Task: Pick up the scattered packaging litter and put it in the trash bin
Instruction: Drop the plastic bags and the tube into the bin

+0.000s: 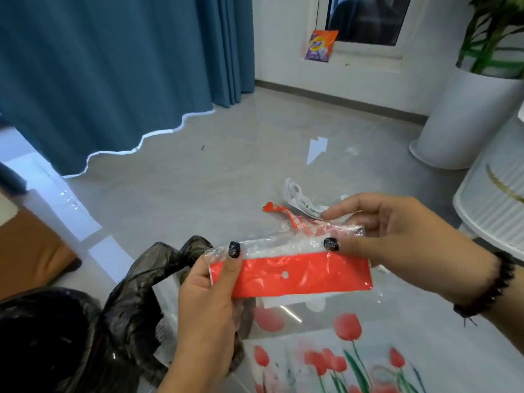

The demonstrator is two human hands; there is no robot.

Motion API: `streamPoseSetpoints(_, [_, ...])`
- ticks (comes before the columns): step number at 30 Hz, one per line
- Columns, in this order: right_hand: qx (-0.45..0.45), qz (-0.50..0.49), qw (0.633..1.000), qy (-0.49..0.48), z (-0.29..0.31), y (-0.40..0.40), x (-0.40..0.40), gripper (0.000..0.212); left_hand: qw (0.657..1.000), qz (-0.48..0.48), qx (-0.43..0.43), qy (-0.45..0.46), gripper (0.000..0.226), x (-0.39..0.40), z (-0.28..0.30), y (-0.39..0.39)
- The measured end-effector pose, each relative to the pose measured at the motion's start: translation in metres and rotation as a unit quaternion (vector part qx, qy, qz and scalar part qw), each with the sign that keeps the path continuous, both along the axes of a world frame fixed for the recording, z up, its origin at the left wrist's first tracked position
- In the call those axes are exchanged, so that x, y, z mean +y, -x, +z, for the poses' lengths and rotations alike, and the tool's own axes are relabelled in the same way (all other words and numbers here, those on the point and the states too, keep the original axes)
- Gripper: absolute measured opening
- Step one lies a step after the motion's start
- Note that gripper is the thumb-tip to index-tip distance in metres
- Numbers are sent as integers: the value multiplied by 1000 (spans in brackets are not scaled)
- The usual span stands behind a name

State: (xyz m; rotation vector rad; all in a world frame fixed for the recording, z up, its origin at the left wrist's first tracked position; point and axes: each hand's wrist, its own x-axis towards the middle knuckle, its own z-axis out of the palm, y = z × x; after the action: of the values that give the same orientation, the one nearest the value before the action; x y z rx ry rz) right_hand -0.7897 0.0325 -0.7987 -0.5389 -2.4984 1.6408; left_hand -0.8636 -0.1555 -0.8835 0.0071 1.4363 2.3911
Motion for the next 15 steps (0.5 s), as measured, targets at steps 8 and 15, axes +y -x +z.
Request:
streamPoseSetpoints(8, [14,-47,992,113,-3,4,-3,11,999,17,33,-24,55,-4,15,0])
streamPoseSetpoints(15, [53,28,988,145,-3,19,-4,48,991,102,78,47,34,1,15,16])
